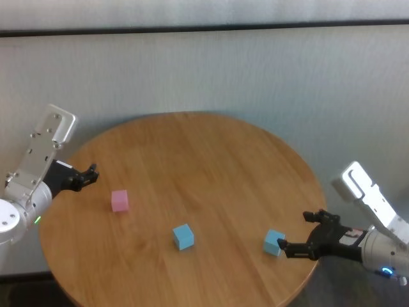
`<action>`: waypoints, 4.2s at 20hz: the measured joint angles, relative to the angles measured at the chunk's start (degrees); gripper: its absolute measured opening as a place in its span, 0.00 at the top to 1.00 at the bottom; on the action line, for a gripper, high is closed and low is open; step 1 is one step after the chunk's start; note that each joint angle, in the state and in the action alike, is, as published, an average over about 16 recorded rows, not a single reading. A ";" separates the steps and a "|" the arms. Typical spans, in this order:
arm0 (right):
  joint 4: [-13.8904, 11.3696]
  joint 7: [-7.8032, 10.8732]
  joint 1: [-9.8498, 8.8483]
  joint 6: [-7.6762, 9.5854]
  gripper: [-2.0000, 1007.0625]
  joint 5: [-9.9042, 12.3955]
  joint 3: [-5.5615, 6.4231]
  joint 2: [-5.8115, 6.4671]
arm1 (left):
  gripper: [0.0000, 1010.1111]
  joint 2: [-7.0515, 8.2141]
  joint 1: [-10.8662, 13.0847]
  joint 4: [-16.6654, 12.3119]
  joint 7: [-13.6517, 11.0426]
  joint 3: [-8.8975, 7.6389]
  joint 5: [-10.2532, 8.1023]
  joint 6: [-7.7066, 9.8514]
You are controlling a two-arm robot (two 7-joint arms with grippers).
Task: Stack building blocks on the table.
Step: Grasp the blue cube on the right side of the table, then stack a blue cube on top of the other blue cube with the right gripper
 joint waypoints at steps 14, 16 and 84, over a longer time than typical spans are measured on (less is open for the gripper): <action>6.56 6.20 4.65 -1.94 0.00 -3.98 -2.52 -2.72 | 0.01 0.00 -0.02 0.01 0.00 0.04 0.01 0.05; 7.32 6.94 5.20 -2.08 0.00 -4.24 -2.65 -3.11 | 0.01 0.00 -0.02 0.01 0.00 0.04 0.01 0.05; 9.59 11.23 11.04 1.81 0.63 -6.17 -6.28 -8.11 | 0.01 0.00 -0.02 0.01 -0.01 0.04 0.01 0.05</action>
